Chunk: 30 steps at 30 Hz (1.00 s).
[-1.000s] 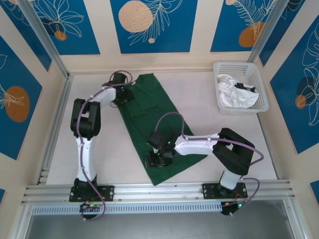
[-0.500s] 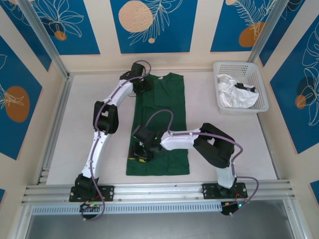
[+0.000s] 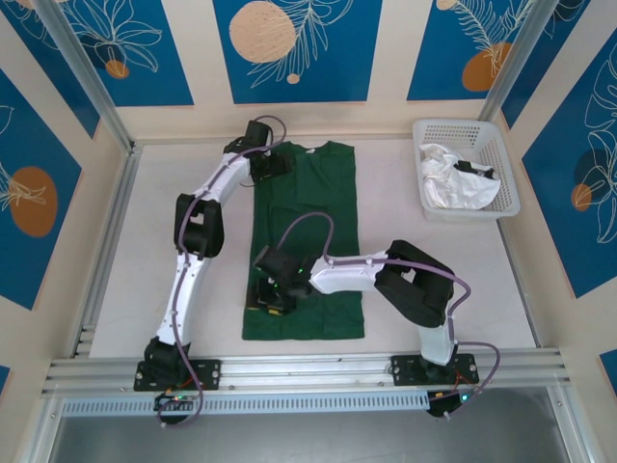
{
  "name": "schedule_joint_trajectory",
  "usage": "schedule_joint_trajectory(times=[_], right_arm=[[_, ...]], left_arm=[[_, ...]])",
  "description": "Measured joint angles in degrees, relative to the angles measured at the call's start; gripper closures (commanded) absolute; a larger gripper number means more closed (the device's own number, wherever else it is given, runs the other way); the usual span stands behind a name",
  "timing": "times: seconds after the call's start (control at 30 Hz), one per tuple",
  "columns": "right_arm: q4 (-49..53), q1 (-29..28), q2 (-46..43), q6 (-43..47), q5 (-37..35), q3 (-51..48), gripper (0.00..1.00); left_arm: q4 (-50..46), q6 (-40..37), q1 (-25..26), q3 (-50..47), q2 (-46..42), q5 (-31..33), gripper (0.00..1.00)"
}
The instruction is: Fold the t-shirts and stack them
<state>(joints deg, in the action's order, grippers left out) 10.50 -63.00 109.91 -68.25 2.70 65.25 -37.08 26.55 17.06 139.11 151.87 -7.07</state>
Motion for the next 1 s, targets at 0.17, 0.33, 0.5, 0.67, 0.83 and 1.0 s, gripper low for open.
schedule_joint_trajectory(times=[0.17,0.33,0.5,0.67,0.83,1.0], right_arm=[[1.38,-0.57,-0.63,3.78,-1.22,0.0,0.42],[5.9,-1.07,-1.18,7.61,-2.51,1.64,0.34],[11.02,-1.31,-3.21,11.26,-3.08,2.58,0.3],[10.95,-0.92,-11.98,12.87,-3.15,0.98,0.29],[11.26,2.78,-28.83,12.37,-4.83,-7.98,0.3],[16.11,15.78,-45.66,11.06,-5.44,-22.62,0.32]], left_arm=[[-0.24,-1.22,-0.35,0.33,0.0,0.0,0.18],[-0.22,-1.55,-0.42,0.66,0.0,-0.92,0.07],[-0.52,-0.98,-1.01,0.9,-1.31,-3.17,0.0],[-2.08,-0.9,-1.29,-2.34,-9.7,-3.41,0.0],[3.28,1.18,0.02,-27.76,-34.67,-1.9,0.03],[9.07,4.59,6.91,-60.46,-62.05,3.13,0.14]])
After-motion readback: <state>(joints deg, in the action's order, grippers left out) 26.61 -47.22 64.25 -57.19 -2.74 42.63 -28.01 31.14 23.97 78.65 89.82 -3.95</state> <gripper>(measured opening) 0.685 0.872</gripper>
